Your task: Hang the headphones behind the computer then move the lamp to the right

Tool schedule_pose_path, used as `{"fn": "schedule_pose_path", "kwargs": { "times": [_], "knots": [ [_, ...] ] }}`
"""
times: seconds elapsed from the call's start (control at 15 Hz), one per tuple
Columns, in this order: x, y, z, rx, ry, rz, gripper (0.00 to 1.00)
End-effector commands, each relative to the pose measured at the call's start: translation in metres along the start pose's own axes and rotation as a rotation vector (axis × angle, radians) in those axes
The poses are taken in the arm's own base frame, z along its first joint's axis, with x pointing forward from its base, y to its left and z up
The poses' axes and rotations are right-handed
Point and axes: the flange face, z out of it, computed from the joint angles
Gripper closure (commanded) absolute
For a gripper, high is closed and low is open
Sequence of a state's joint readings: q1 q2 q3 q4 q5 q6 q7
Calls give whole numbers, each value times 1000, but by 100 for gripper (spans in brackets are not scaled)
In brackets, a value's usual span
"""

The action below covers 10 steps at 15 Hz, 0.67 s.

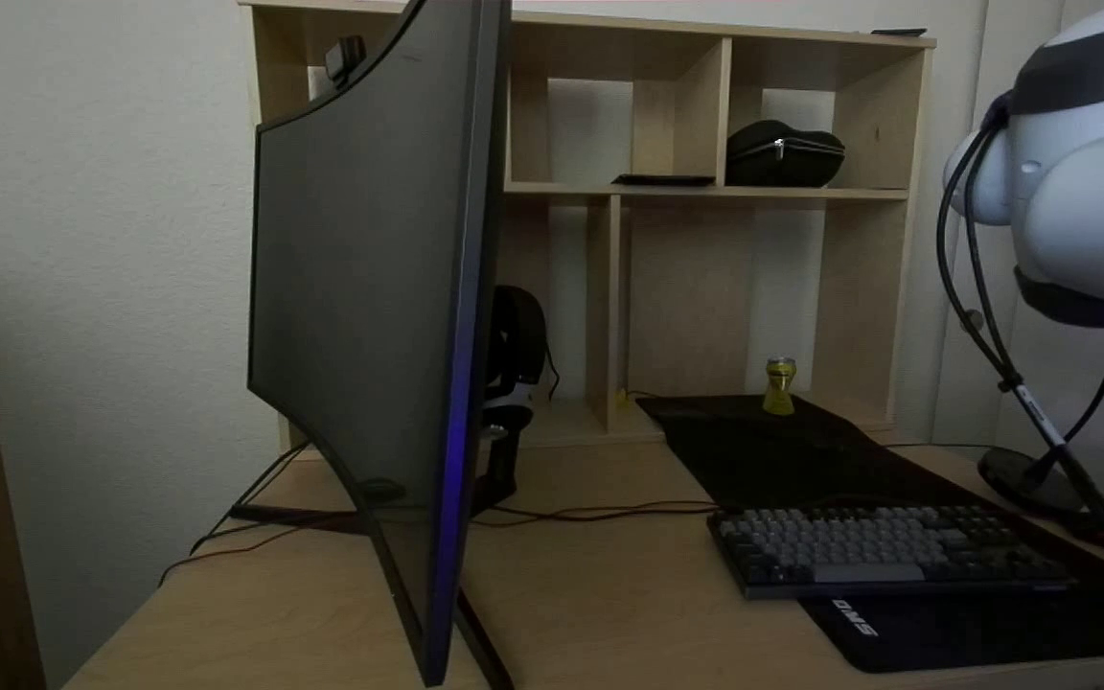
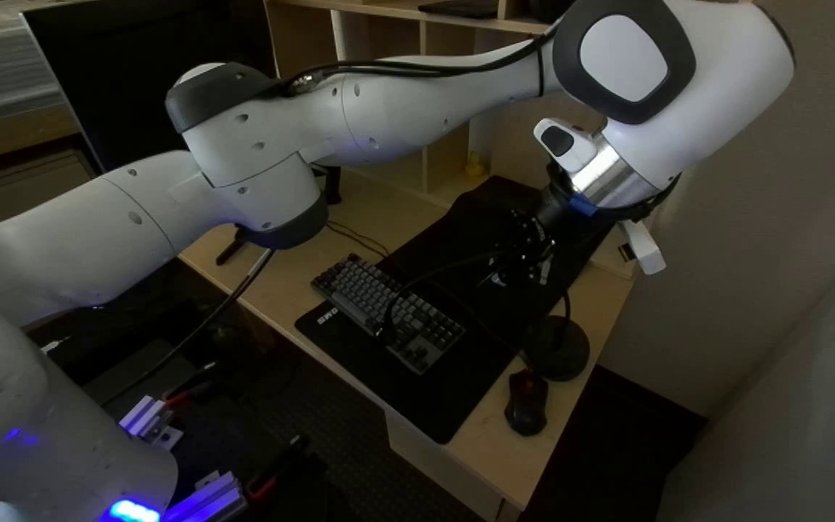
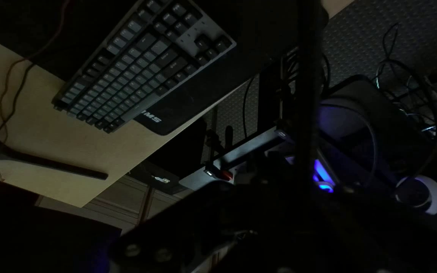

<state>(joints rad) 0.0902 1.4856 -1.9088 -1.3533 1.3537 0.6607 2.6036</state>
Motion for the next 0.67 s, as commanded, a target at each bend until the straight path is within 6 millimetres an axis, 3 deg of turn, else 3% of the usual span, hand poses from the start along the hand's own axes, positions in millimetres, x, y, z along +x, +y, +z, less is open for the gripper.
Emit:
{"fn": "schedule_pose_path", "kwargs": {
  "times": [0.0,0.2,0.4,0.6],
  "knots": [
    [0,0,0,0,0,-1,95],
    [4,11,-1,-10,60,-24,99],
    [40,9,-20,-120,57,-38,99],
    [47,14,-24,-127,15,-50,99]
  ]
}}
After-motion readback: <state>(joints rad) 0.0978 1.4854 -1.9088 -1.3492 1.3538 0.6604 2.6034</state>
